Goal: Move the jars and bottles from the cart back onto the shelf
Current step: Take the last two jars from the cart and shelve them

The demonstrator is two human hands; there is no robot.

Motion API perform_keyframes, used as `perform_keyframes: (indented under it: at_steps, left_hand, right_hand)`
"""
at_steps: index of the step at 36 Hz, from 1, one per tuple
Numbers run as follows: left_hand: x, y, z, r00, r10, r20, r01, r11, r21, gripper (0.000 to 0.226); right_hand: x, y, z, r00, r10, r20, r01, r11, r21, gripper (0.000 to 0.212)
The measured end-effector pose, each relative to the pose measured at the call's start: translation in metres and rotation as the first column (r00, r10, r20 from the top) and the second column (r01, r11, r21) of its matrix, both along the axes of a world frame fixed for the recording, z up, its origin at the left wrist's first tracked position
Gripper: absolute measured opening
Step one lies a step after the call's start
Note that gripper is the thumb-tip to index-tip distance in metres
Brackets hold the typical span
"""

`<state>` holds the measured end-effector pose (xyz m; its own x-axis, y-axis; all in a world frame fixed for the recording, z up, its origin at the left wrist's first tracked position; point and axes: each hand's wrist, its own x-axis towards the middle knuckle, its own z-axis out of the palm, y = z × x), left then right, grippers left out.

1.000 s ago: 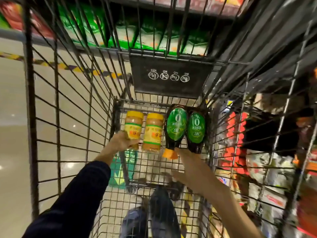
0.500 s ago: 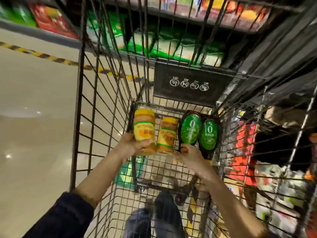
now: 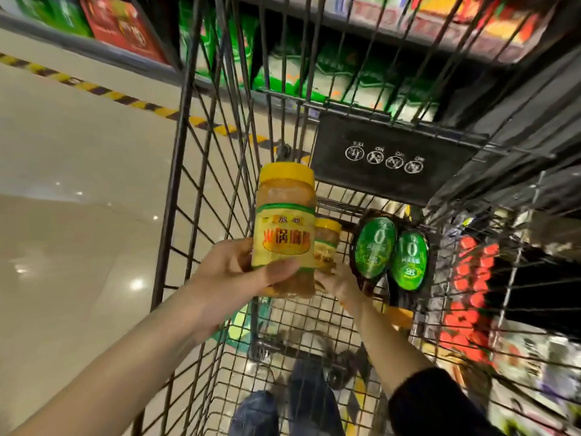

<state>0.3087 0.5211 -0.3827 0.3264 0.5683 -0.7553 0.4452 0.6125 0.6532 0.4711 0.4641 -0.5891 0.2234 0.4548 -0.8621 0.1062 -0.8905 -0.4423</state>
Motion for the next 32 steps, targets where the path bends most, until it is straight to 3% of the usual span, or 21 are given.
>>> perform_keyframes:
  at_steps: [4,7,14,18,20,22,23,26,28,31,32]
  left_hand:
    - [-0.008,0.001,-0.004,1.0,0.012,0.008,-0.012,1.0,0.012,0.067]
    - [-0.008,0.001,-0.004,0.999,0.007,0.038,-0.008,1.0,0.028,0.062]
    - [-0.005,0.002,0.002,0.998,0.063,0.0,-0.063,0.996,0.056,0.051]
    - [-0.004,0.002,0.01,0.998,0.06,-0.018,-0.058,0.994,0.096,0.055]
    - [-0.004,0.001,0.015,0.999,0.047,-0.015,-0.045,0.992,0.122,0.054]
    - [-0.004,-0.001,0.023,0.999,0.048,0.008,-0.049,0.988,0.145,0.049]
    - [-0.005,-0.002,0.027,0.999,0.047,0.012,-0.049,0.987,0.156,0.05]
    - [-0.005,-0.004,0.044,0.997,0.051,0.053,-0.06,0.982,0.181,0.057]
    - [-0.004,-0.006,0.057,0.994,0.072,0.082,-0.087,0.976,0.197,0.057]
    - [0.003,-0.008,0.08,0.987,0.098,0.126,-0.127,0.96,0.25,0.024]
    - [0.005,-0.008,0.09,0.985,0.078,0.152,-0.118,0.955,0.272,0.023]
  right_hand:
    - [-0.008,0.004,-0.006,0.999,-0.033,-0.013,0.033,0.999,0.006,0.037]
    - [-0.012,0.007,-0.011,0.998,-0.056,0.034,0.057,0.998,-0.028,0.041]
    - [-0.005,0.012,-0.008,0.978,-0.208,-0.026,0.205,0.975,-0.089,0.05]
    - [0.003,0.014,0.013,0.93,-0.323,-0.175,0.312,0.946,-0.085,0.027]
    - [0.007,0.011,0.03,0.94,-0.281,-0.192,0.28,0.96,-0.032,0.039]
    - [0.013,0.008,0.043,0.958,-0.204,-0.203,0.211,0.977,0.011,0.067]
    - [0.016,0.008,0.054,0.959,-0.186,-0.216,0.195,0.98,0.025,0.068]
    - [0.025,0.014,0.085,0.951,-0.171,-0.259,0.186,0.982,0.033,0.043]
    - [0.033,0.016,0.104,0.972,-0.125,-0.201,0.15,0.982,0.115,0.055]
    - [0.046,0.011,0.148,0.982,-0.121,-0.143,0.156,0.95,0.269,0.018]
    - [0.05,0.011,0.163,0.983,-0.119,-0.139,0.158,0.934,0.32,0.022]
